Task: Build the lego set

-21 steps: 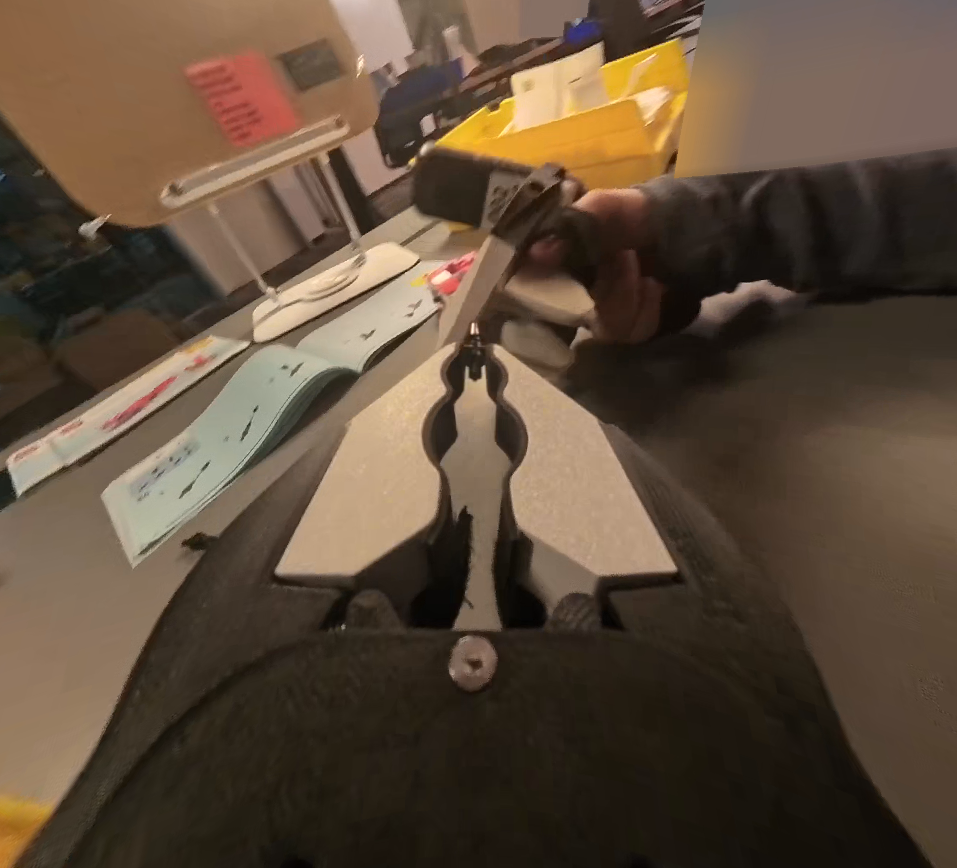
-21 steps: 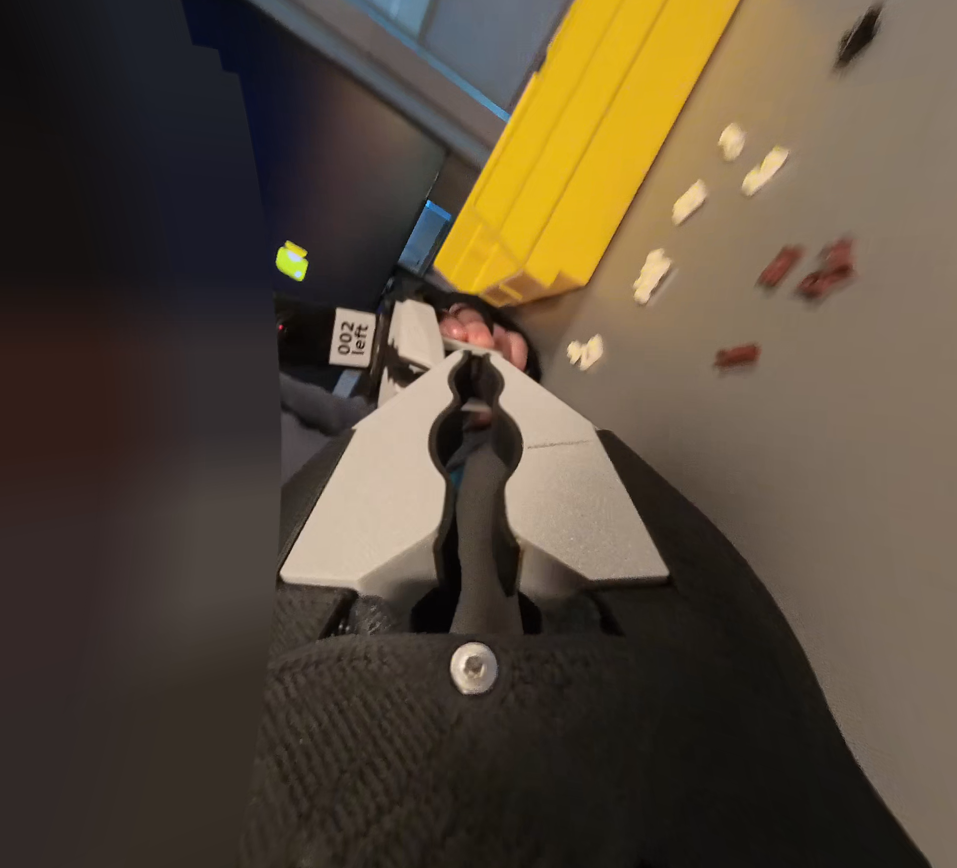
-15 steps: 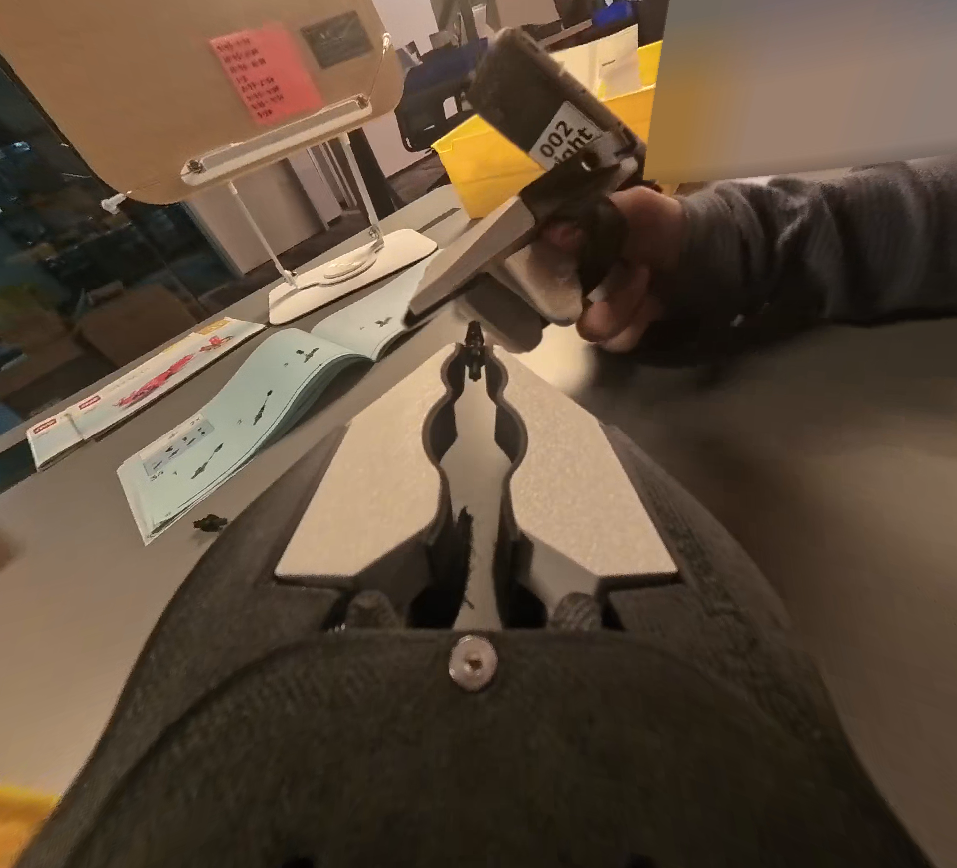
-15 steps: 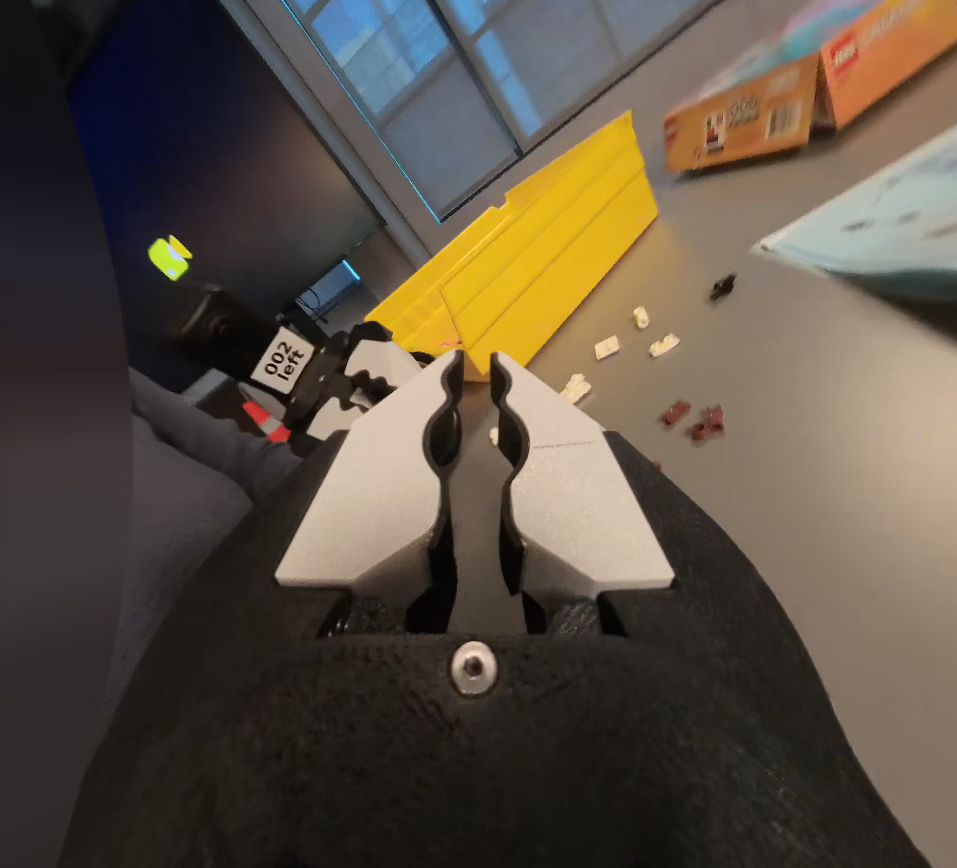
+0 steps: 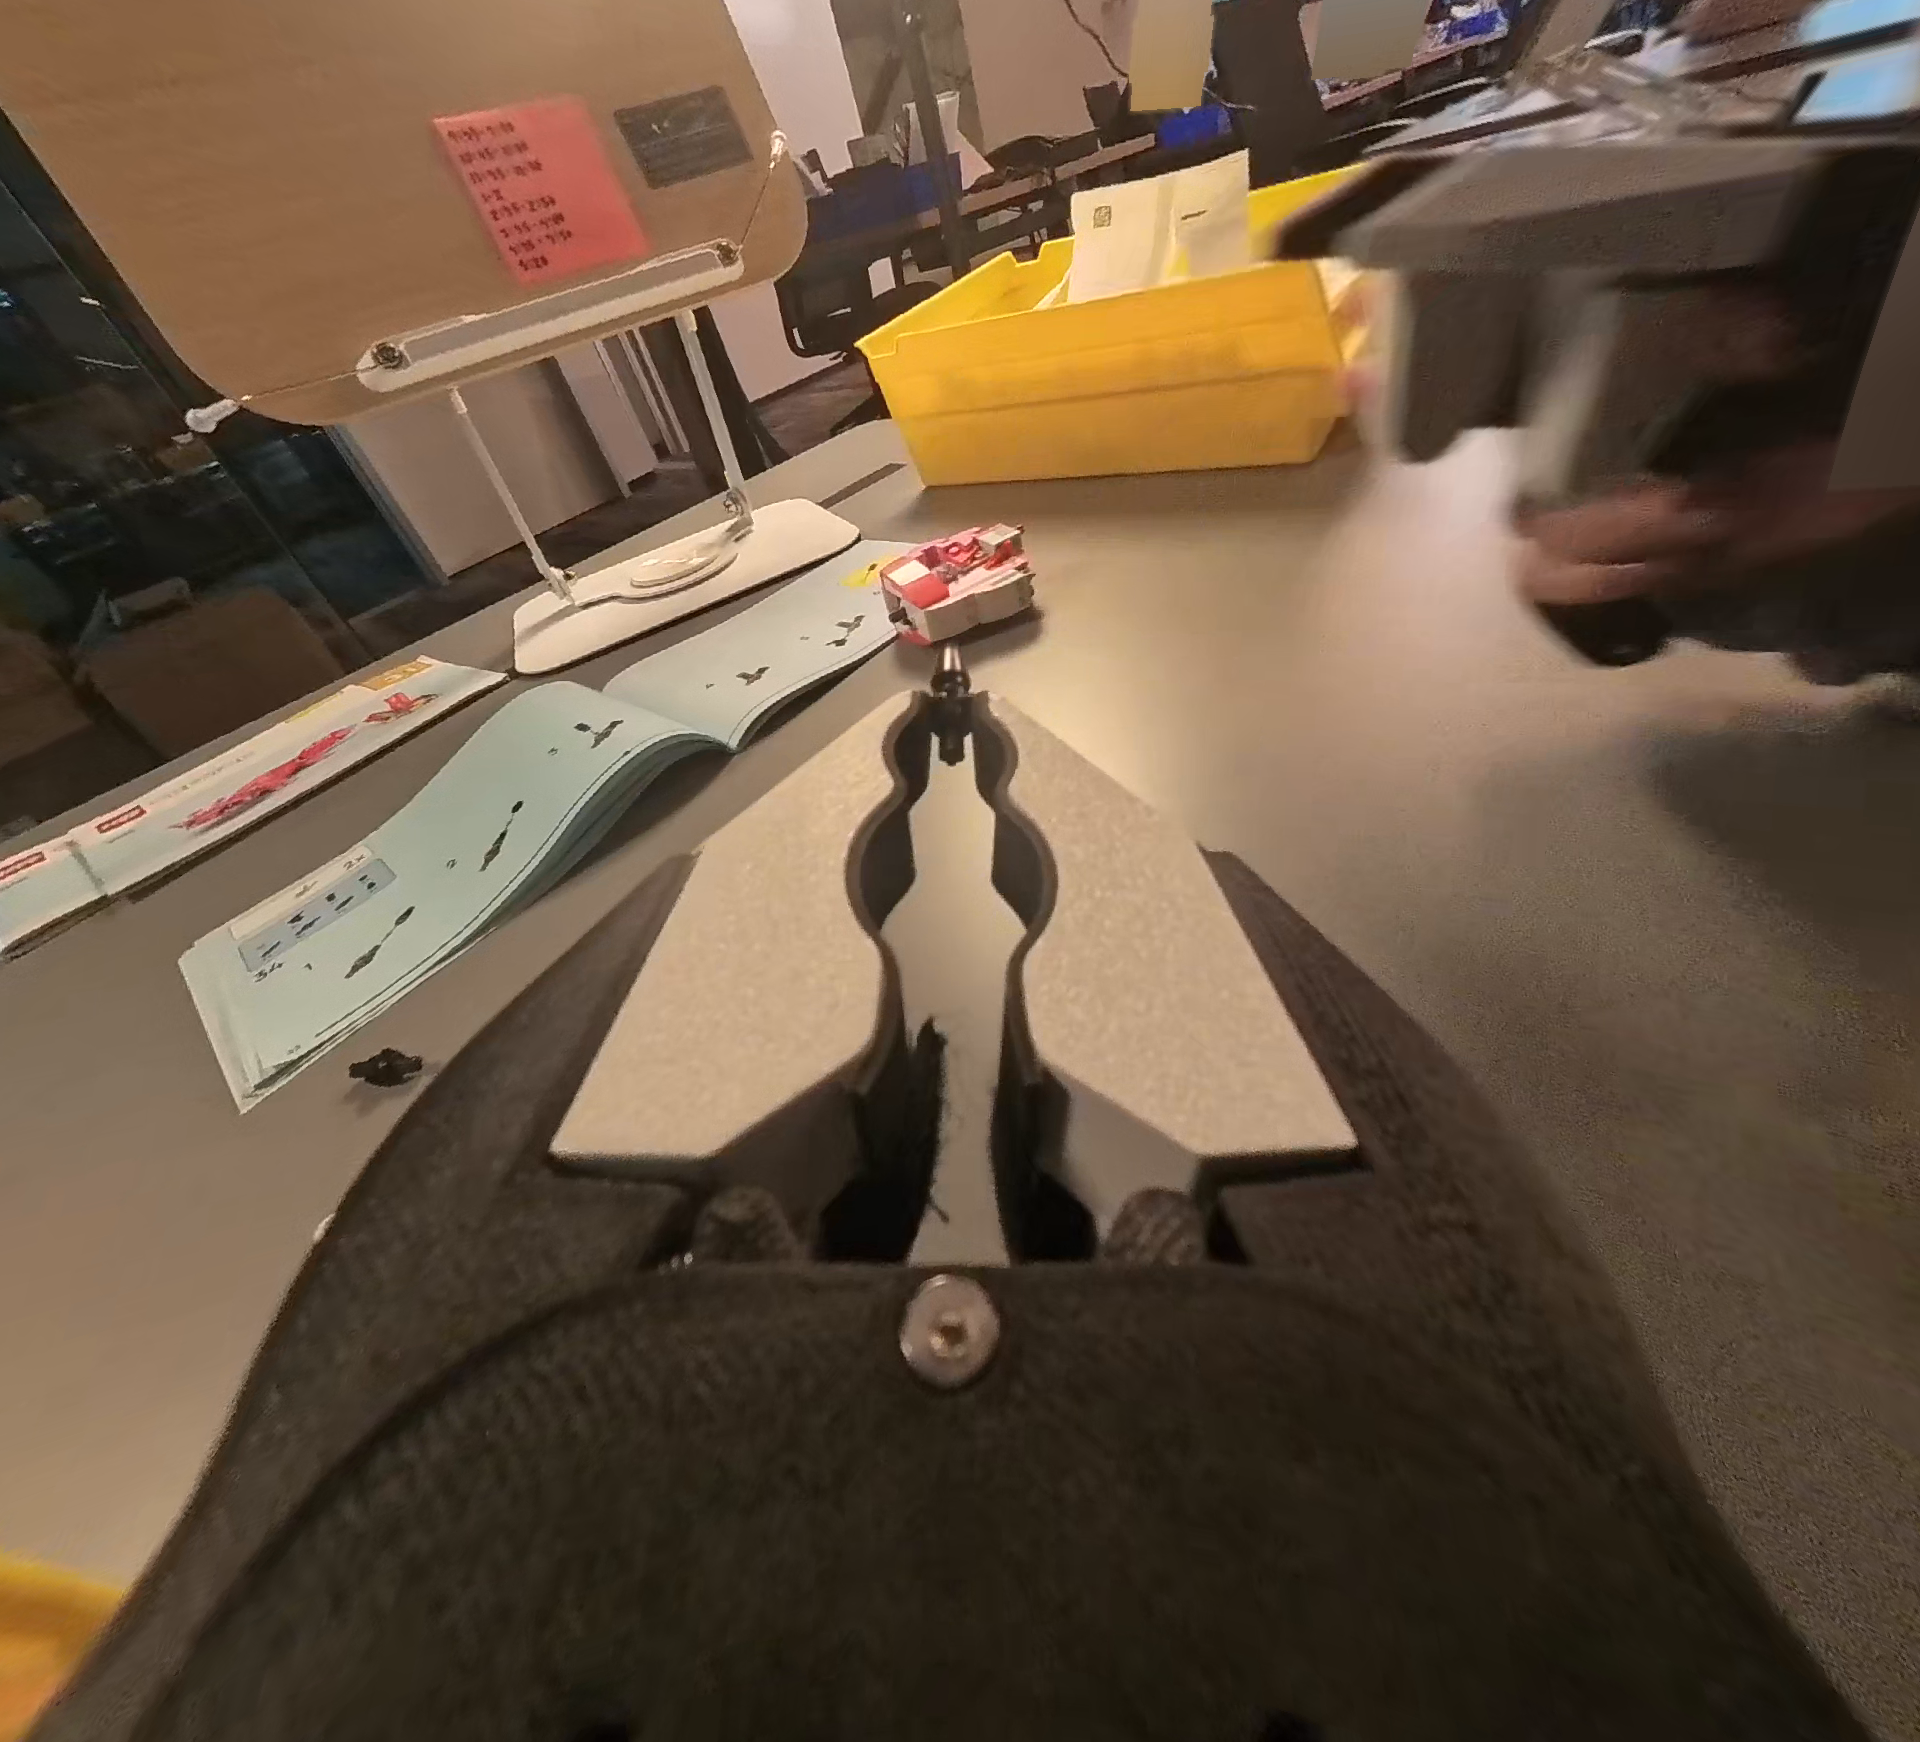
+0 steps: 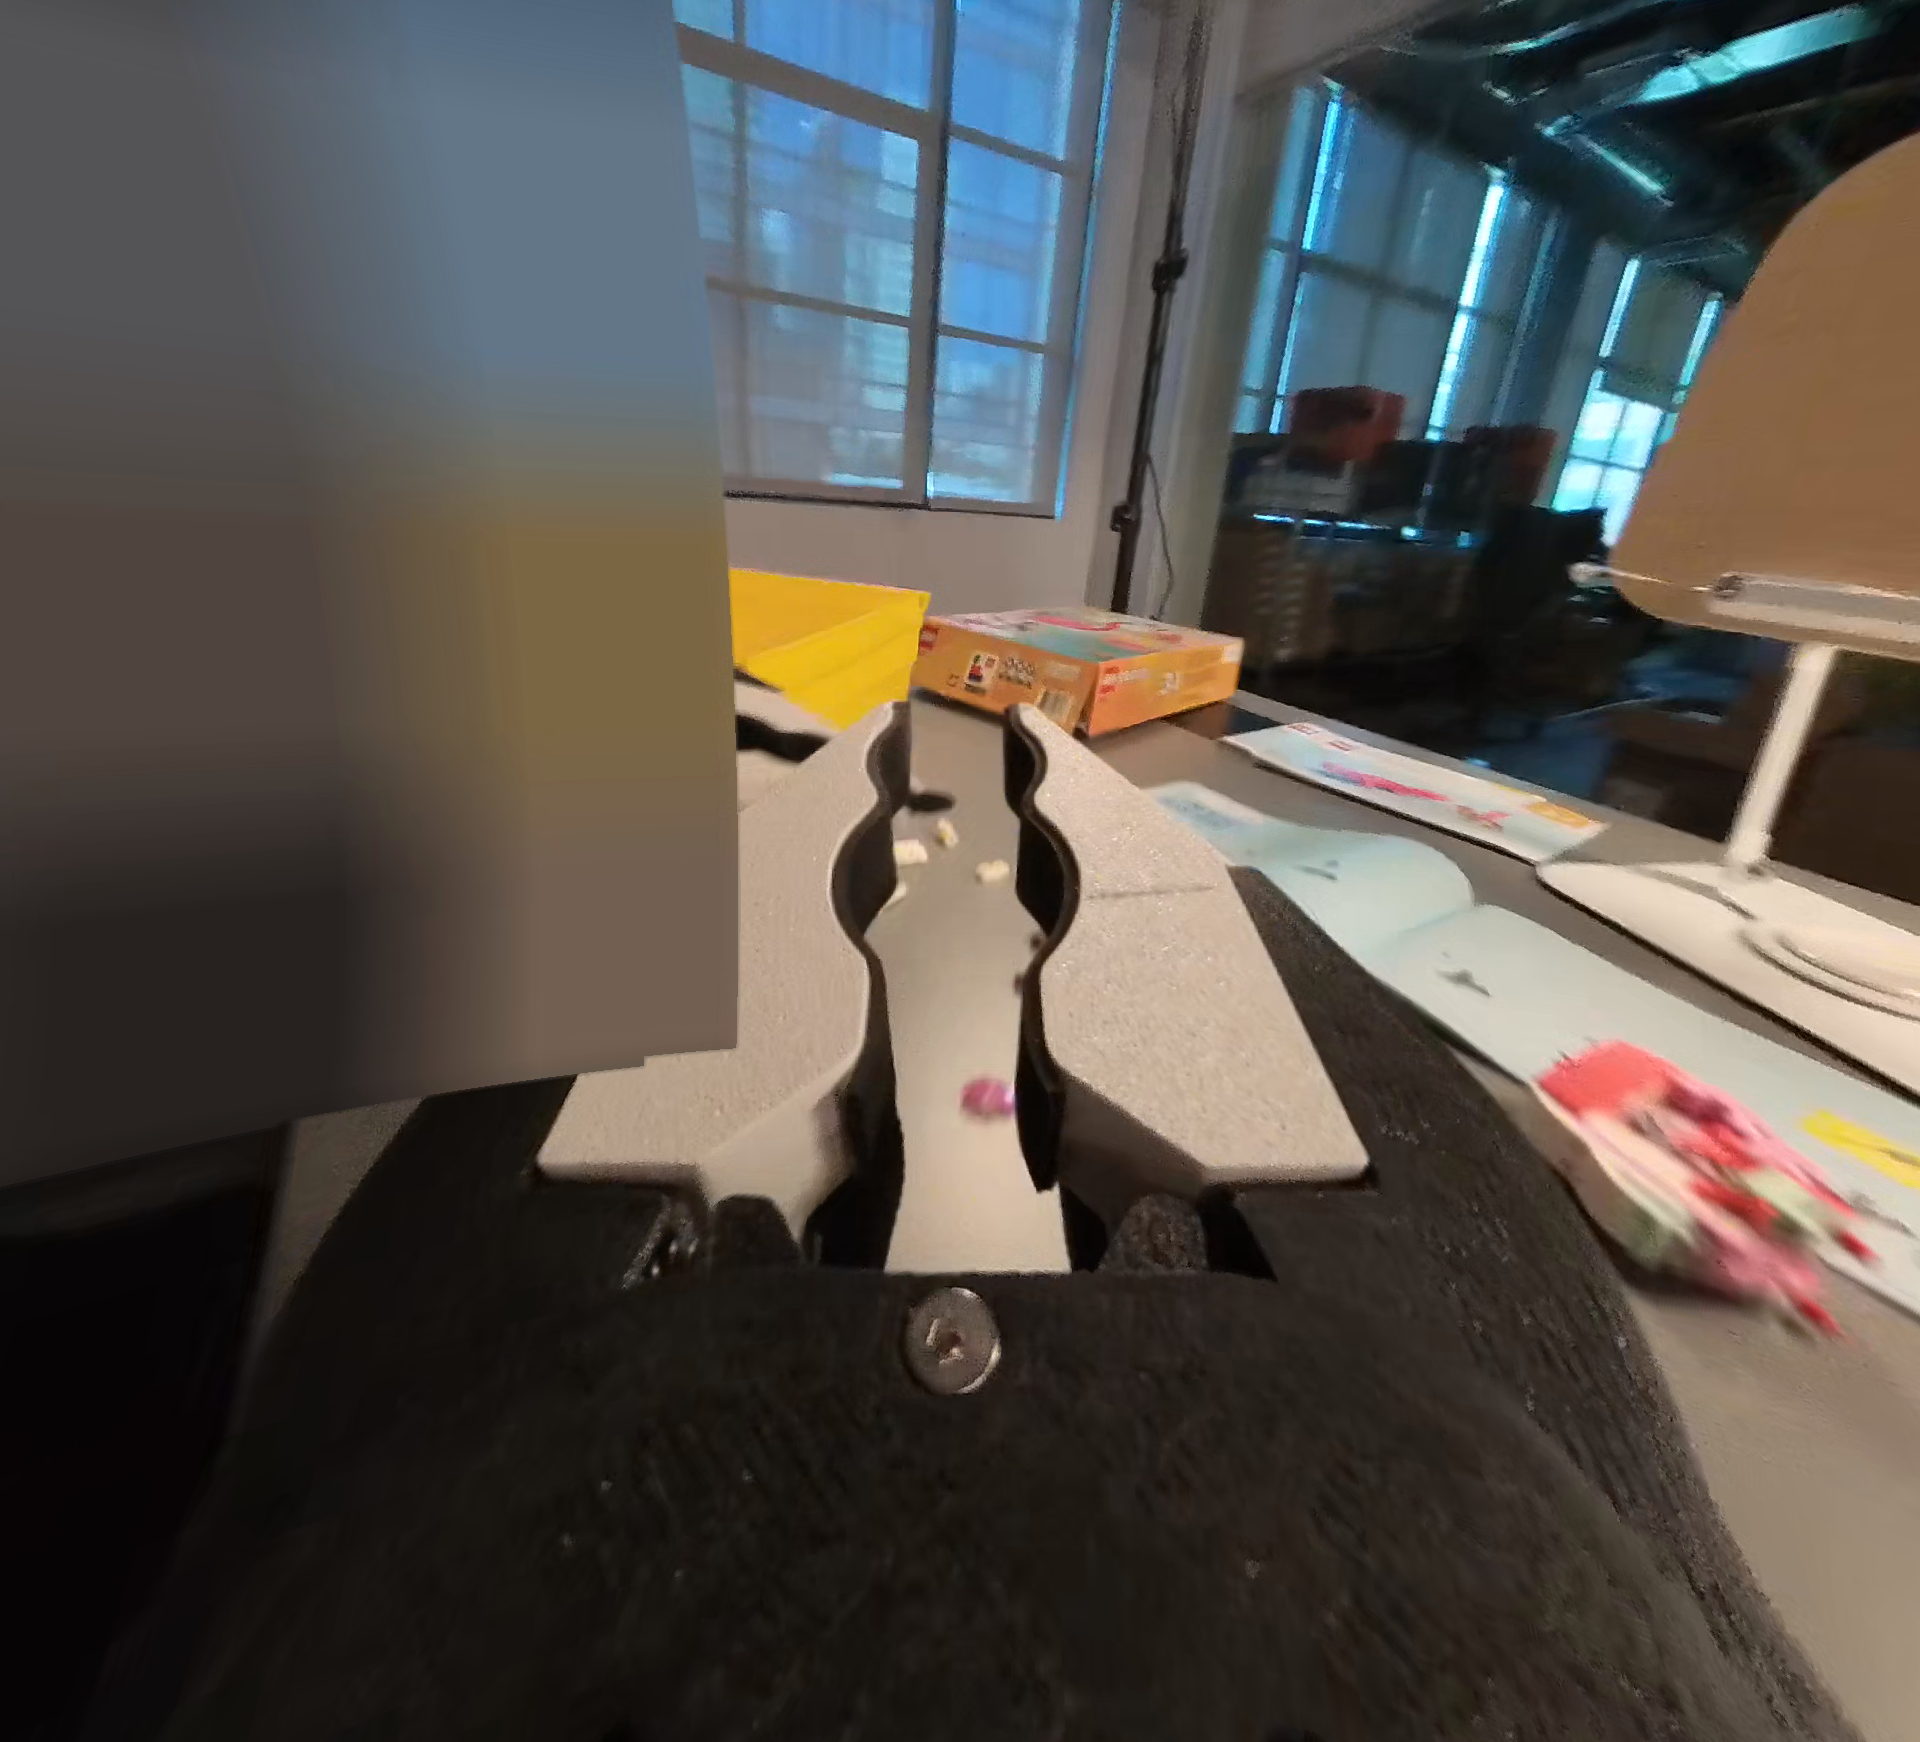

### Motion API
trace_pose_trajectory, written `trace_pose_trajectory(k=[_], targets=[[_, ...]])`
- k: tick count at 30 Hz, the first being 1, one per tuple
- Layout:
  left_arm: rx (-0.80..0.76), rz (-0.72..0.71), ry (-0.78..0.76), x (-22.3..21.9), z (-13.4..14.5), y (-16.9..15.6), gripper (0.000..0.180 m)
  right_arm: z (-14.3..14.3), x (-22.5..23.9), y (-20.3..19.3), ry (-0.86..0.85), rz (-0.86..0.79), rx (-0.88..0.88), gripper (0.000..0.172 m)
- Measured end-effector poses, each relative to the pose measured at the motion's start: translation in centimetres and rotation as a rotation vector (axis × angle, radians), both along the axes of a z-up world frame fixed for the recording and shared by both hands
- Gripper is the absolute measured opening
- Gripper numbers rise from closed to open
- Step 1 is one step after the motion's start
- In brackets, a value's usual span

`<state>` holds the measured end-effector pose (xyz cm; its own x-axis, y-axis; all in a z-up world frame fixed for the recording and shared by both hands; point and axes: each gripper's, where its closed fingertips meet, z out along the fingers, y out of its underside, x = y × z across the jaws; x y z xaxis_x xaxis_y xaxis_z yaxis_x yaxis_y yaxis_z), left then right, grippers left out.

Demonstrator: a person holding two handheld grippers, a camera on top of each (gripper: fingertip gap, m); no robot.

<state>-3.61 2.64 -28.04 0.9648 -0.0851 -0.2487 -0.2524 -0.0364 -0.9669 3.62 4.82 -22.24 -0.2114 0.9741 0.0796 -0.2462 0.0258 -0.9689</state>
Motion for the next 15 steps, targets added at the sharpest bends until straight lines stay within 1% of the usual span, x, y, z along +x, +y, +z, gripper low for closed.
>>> trace_pose_trajectory(k=[2,4,5,7,9,11,13,15], targets=[[0.006,-0.007,-0.011,0.1,0.1,0.0,0.007,-1.0,3.6,-1.5,-0.059,-0.034,0.054,0.012],[0.012,-0.013,-0.020,0.1,0.2,-0.1,0.006,-2.9,6.8,-3.2,-0.170,-0.042,0.129,0.010],[0.014,-0.015,-0.022,0.1,0.2,-0.1,0.007,-4.3,8.3,-4.4,-0.252,-0.015,0.172,0.009],[0.016,-0.020,-0.021,0.2,0.3,-0.1,0.007,-8.4,11.0,-6.9,-0.469,0.067,0.235,0.008],[0.020,-0.025,-0.015,0.3,0.3,-0.1,0.007,-12.4,13.5,-8.8,-0.675,0.139,0.264,0.012],[0.026,-0.039,-0.015,0.5,0.4,-0.2,0.007,-16.0,15.6,-10.2,-0.845,0.197,0.284,0.016],[0.033,-0.042,-0.022,0.5,0.5,-0.3,0.007,-18.5,17.3,-11.0,-0.970,0.245,0.258,0.023],[0.040,-0.047,-0.037,0.4,0.6,-0.3,0.007,-19.8,18.3,-11.5,-1.039,0.270,0.205,0.032]])
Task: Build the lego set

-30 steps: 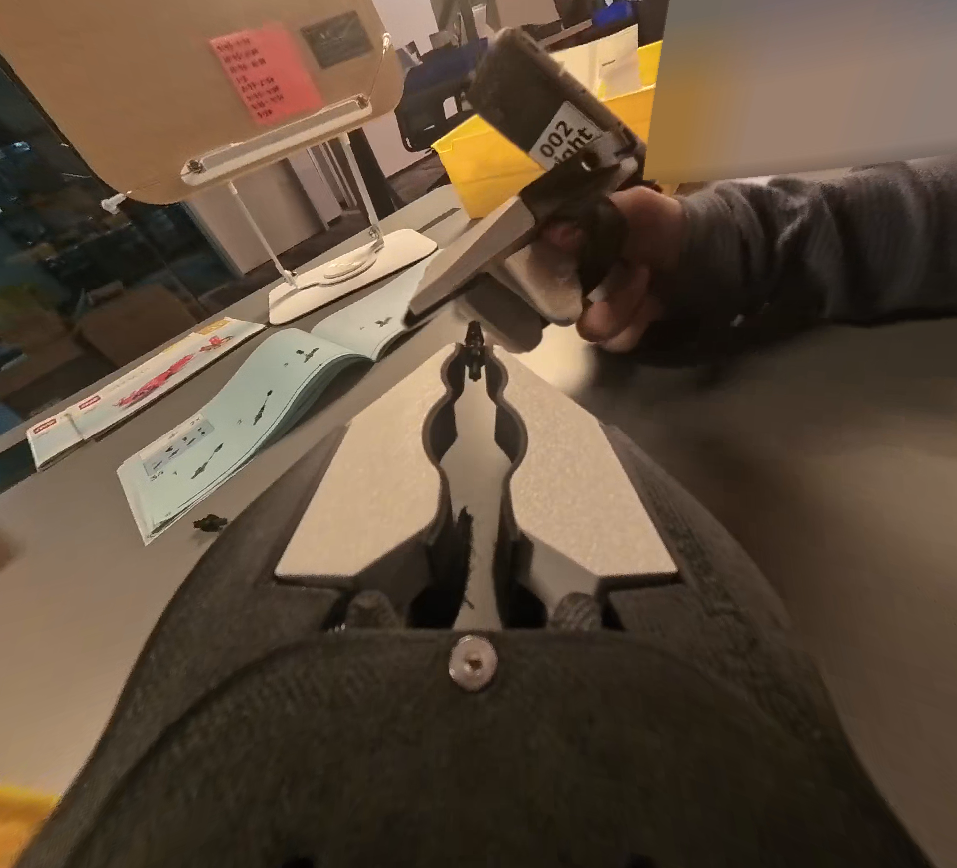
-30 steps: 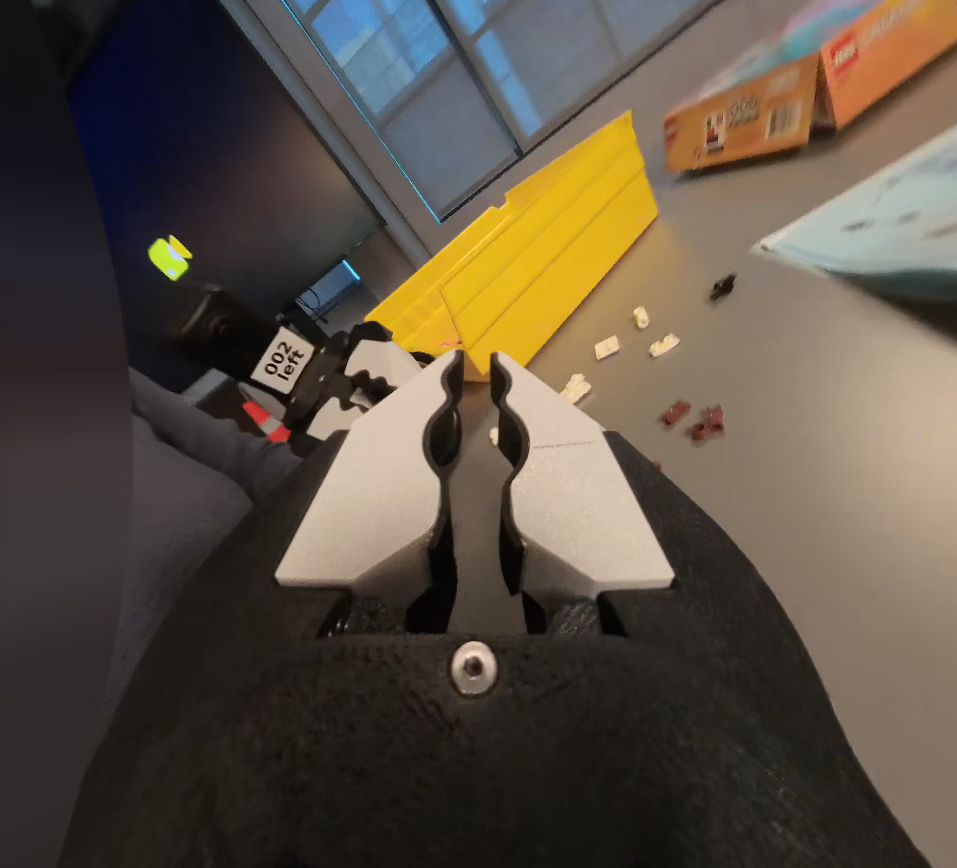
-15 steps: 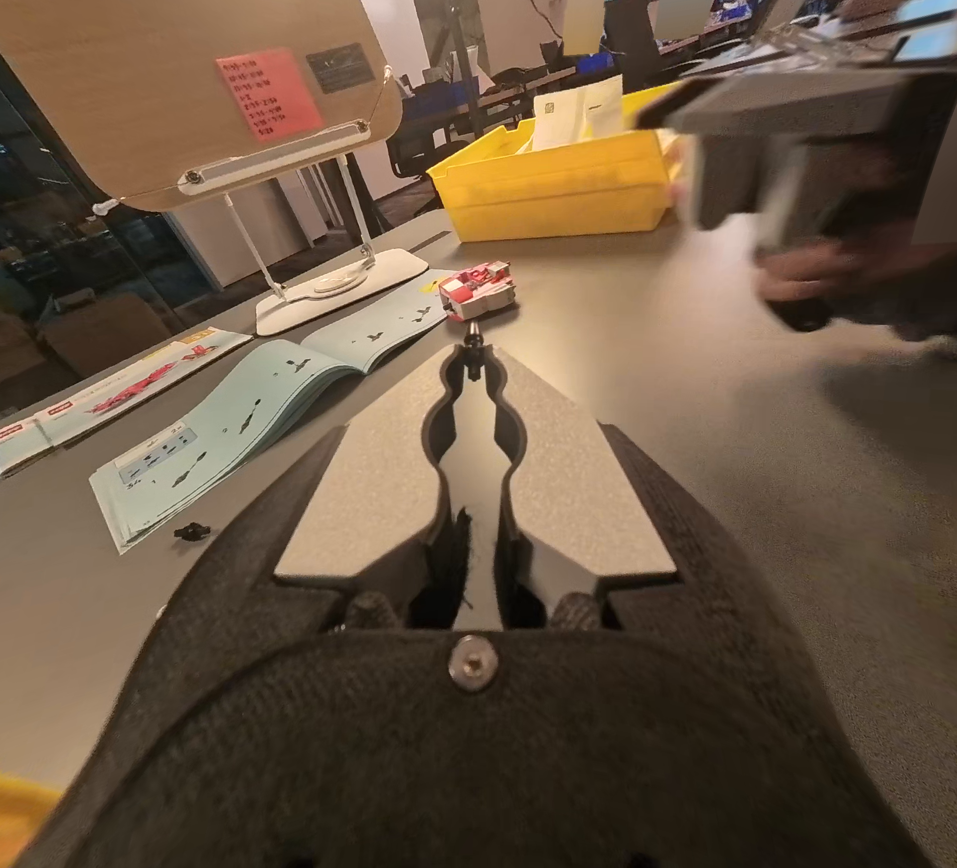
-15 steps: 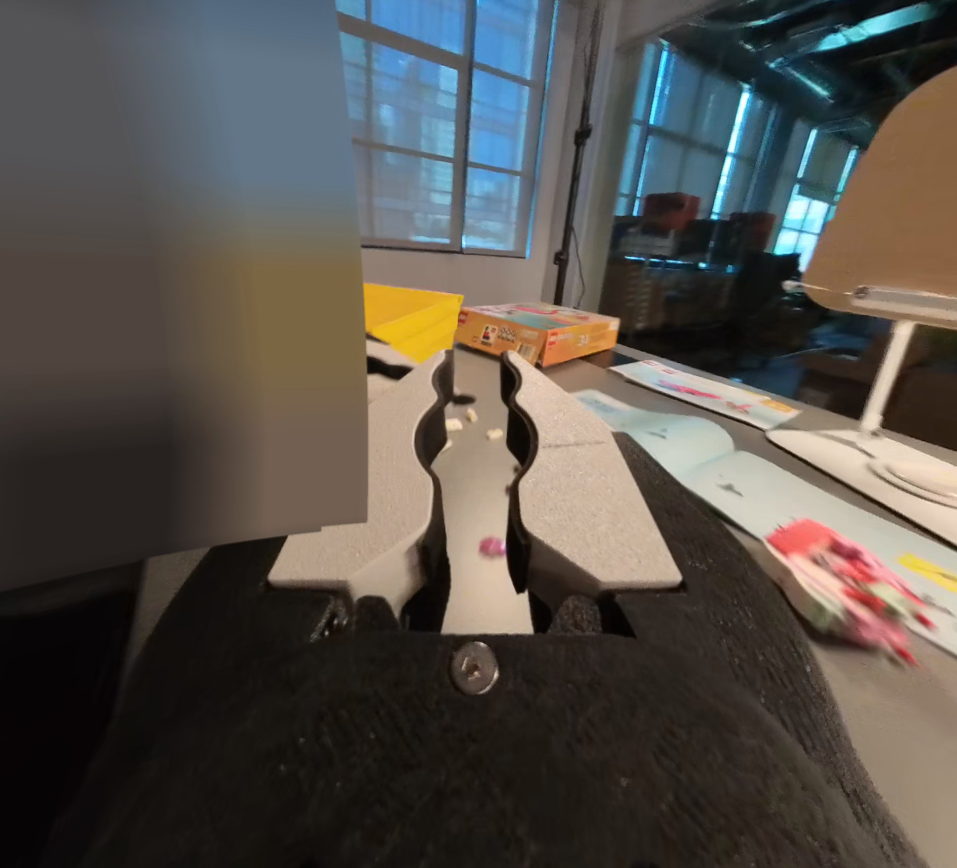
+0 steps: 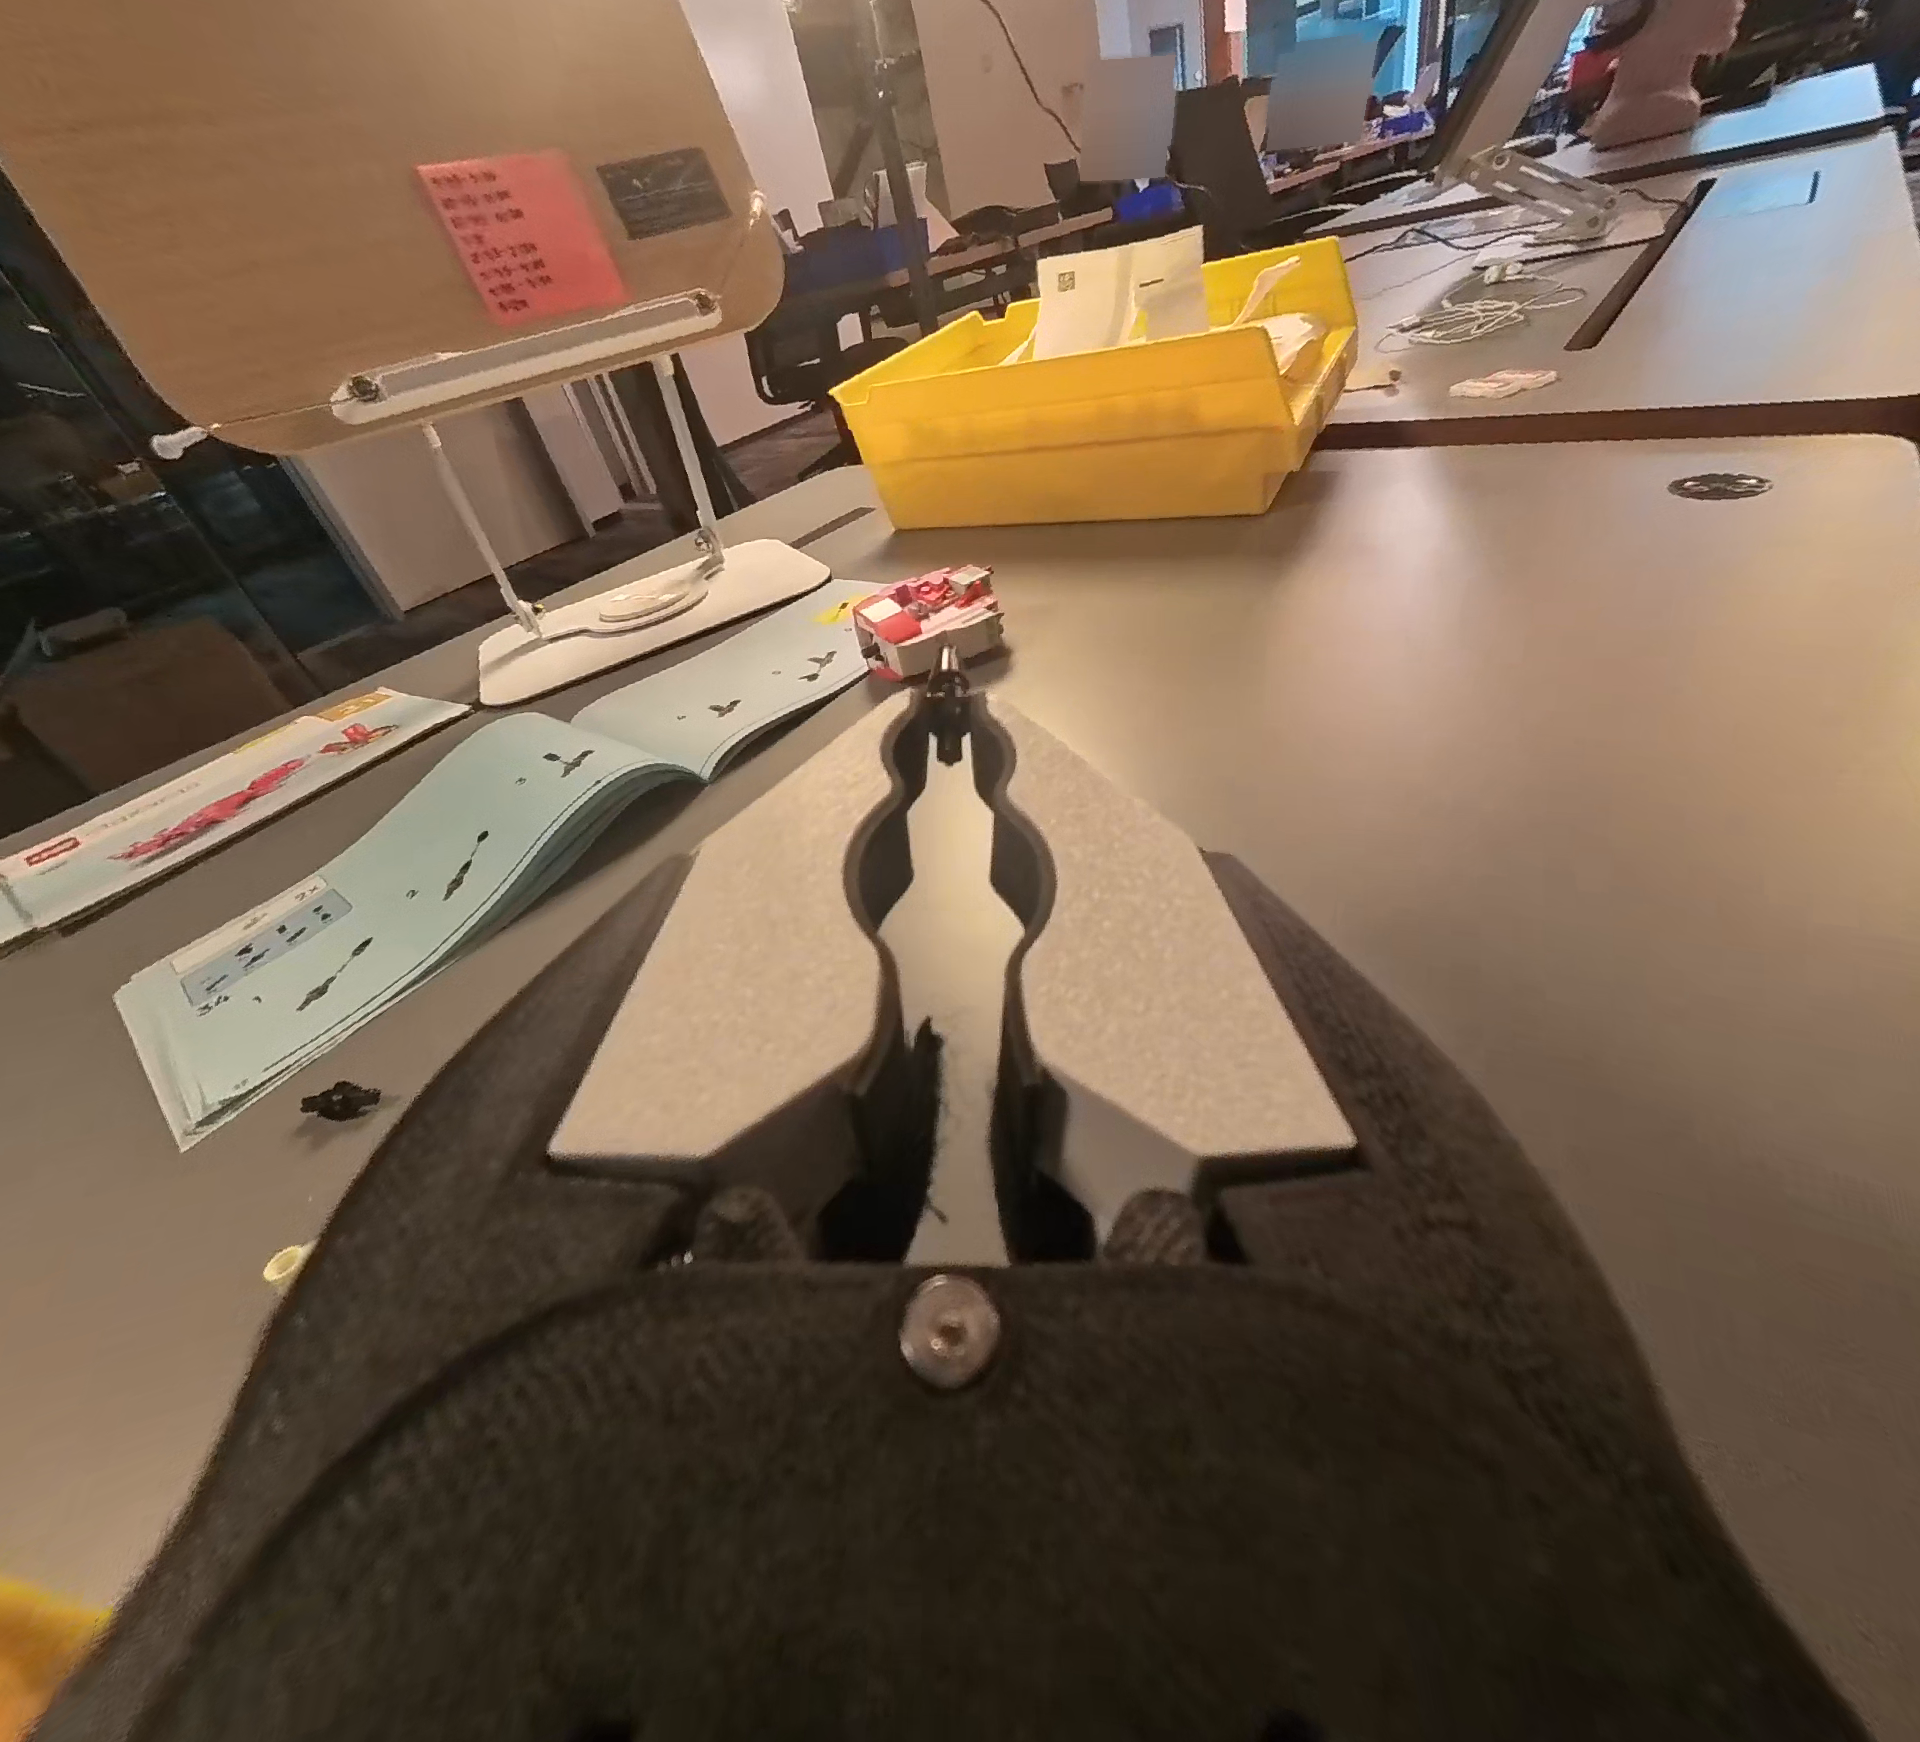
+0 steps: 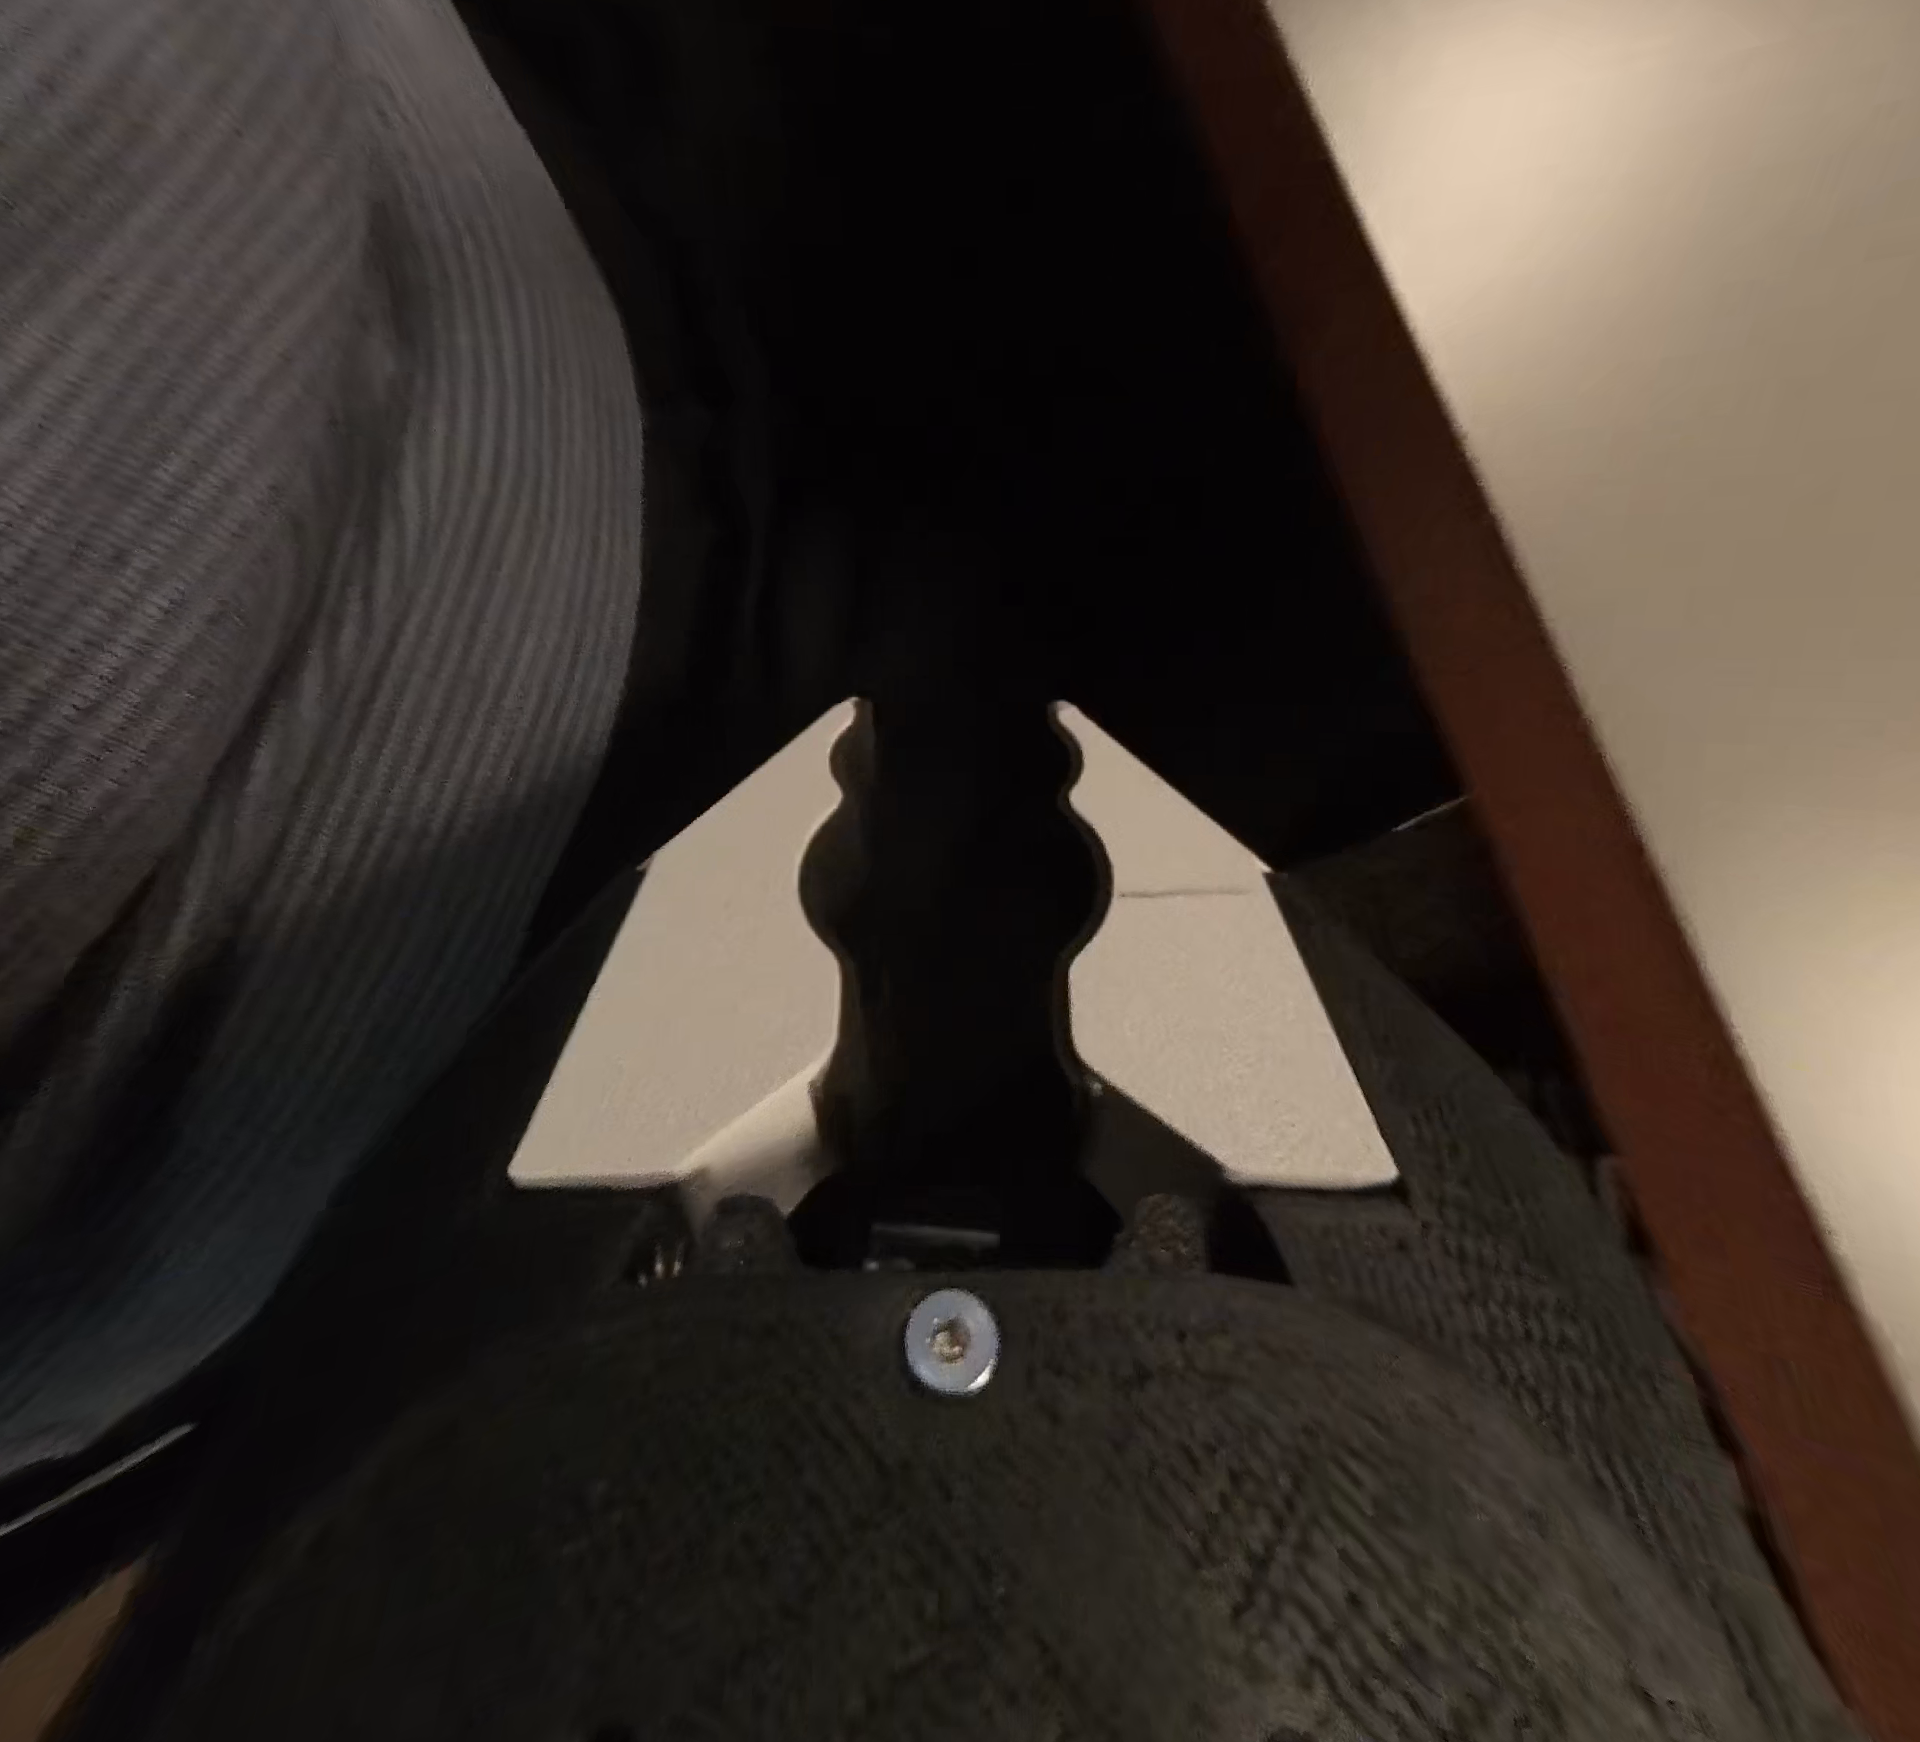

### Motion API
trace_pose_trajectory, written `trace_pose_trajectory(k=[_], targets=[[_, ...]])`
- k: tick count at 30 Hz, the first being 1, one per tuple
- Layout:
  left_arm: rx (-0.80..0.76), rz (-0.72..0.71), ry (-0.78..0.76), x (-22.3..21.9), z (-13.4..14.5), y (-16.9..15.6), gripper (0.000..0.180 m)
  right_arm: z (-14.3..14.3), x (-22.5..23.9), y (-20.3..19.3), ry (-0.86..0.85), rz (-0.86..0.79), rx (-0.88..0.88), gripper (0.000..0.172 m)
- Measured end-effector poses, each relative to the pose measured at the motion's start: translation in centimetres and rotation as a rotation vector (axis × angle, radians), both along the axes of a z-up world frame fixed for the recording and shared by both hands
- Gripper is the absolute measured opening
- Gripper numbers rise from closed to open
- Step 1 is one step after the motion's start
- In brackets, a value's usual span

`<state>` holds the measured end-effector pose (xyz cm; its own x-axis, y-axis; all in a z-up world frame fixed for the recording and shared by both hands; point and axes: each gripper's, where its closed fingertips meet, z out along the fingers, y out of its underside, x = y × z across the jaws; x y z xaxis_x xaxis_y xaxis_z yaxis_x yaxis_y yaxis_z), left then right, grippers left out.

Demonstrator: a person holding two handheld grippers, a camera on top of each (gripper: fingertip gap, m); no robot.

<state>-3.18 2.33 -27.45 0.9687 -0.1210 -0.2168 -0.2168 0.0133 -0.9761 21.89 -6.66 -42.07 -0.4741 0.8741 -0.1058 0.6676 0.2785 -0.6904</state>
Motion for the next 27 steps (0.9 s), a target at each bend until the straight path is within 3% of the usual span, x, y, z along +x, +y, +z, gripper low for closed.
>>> trace_pose_trajectory(k=[6,18,21,27], targets=[[0.014,-0.007,-0.017,-0.1,0.2,-0.1,0.007,-1.2,0.7,0.2,-0.020,-0.045,0.003,0.047],[0.092,-0.009,-0.072,-0.3,1.5,-1.4,0.007,-1.9,2.1,-2.2,-0.025,-0.011,-0.039,0.051],[0.144,0.040,-0.053,-0.1,2.5,-4.2,0.006,-1.6,2.8,-2.6,0.040,-0.032,-0.001,0.054],[0.201,0.122,-0.074,2.4,2.5,-14.2,0.007,-1.1,4.6,-2.0,0.222,-0.172,0.049,0.054]])
